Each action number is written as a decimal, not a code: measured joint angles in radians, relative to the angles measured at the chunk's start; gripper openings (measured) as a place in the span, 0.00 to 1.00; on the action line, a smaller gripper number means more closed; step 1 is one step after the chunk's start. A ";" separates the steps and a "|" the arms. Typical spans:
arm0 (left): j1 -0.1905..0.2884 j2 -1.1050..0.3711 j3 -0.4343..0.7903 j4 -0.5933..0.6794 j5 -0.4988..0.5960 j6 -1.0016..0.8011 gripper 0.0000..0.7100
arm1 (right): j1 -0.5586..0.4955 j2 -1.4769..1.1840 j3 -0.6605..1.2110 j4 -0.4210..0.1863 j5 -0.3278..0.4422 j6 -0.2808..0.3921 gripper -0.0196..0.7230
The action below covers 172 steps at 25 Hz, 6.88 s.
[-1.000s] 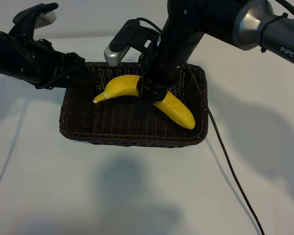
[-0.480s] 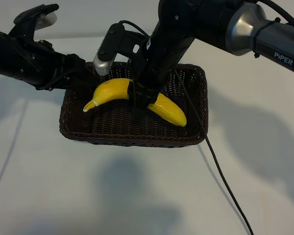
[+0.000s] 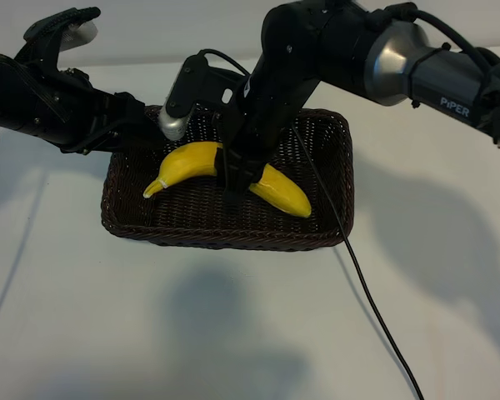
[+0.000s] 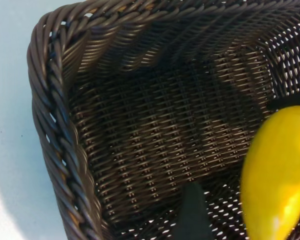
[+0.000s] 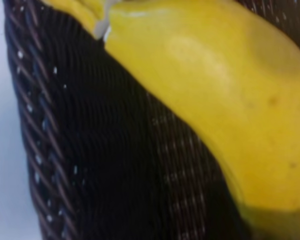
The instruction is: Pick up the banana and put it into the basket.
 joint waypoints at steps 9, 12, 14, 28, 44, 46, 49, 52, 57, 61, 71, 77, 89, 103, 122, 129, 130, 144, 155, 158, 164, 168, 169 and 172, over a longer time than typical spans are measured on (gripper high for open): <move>0.000 0.000 0.000 0.000 0.000 0.005 0.83 | 0.000 0.042 0.000 -0.001 -0.046 -0.002 0.58; 0.000 0.000 0.000 0.000 0.000 0.005 0.83 | 0.000 0.043 0.000 -0.001 -0.059 -0.003 0.58; 0.000 0.000 0.000 0.000 0.000 0.005 0.83 | 0.000 0.052 0.000 0.000 -0.065 -0.003 0.58; 0.000 0.000 0.000 0.000 0.000 0.005 0.83 | 0.000 0.130 -0.001 0.000 -0.074 -0.002 0.58; 0.000 0.000 0.000 0.000 0.000 0.006 0.83 | 0.000 0.143 -0.001 -0.001 -0.094 0.045 0.71; 0.000 0.000 0.000 0.000 0.000 0.007 0.83 | 0.000 0.143 -0.001 -0.001 -0.094 0.048 0.81; 0.000 0.000 0.000 0.000 0.000 0.007 0.83 | 0.000 0.143 -0.001 -0.001 -0.087 0.055 0.89; 0.000 0.000 0.000 0.000 0.000 0.009 0.83 | 0.000 0.143 -0.001 -0.003 -0.079 0.062 0.89; 0.000 0.000 0.000 0.000 0.000 0.010 0.83 | 0.000 0.140 -0.003 -0.008 -0.073 0.072 0.88; 0.001 -0.001 0.000 0.002 -0.002 0.014 0.83 | 0.000 0.127 -0.033 -0.050 -0.048 0.107 0.88; 0.001 -0.001 0.000 0.003 -0.002 0.014 0.83 | 0.000 0.103 -0.073 -0.157 0.012 0.194 0.86; 0.001 -0.001 0.000 0.003 -0.002 0.014 0.83 | -0.003 0.061 -0.073 -0.196 0.035 0.221 0.85; 0.001 -0.001 0.000 0.003 0.000 0.014 0.83 | -0.045 -0.027 -0.080 -0.238 0.090 0.299 0.84; 0.001 -0.001 0.000 0.003 0.002 0.013 0.83 | -0.106 -0.116 -0.080 -0.272 0.181 0.375 0.83; 0.001 -0.001 0.000 0.002 0.024 0.026 0.83 | -0.157 -0.191 -0.080 -0.379 0.336 0.574 0.83; 0.001 -0.001 0.000 0.000 0.026 0.028 0.83 | -0.194 -0.193 -0.080 -0.326 0.337 0.575 0.83; 0.001 -0.001 0.000 0.000 0.026 0.028 0.83 | -0.195 -0.193 -0.080 -0.325 0.337 0.575 0.83; 0.001 -0.001 0.000 0.000 0.026 0.029 0.83 | -0.313 -0.204 -0.073 -0.103 0.336 0.497 0.78; 0.001 -0.001 0.000 0.000 0.026 0.030 0.83 | -0.313 -0.249 0.036 -0.070 0.337 0.445 0.77; 0.001 -0.001 0.000 0.000 0.026 0.034 0.83 | -0.313 -0.270 0.036 -0.066 0.337 0.445 0.77; 0.001 -0.001 0.000 0.000 0.026 0.034 0.83 | -0.313 -0.288 0.036 -0.011 0.337 0.433 0.77; 0.001 -0.001 0.000 0.000 0.026 0.034 0.83 | -0.313 -0.288 0.039 0.003 0.336 0.427 0.77; 0.001 -0.001 0.000 0.000 0.026 0.034 0.83 | -0.313 -0.288 0.041 0.001 0.336 0.427 0.77; 0.001 -0.001 0.000 -0.001 0.026 0.034 0.83 | -0.313 -0.288 0.051 0.001 0.336 0.427 0.77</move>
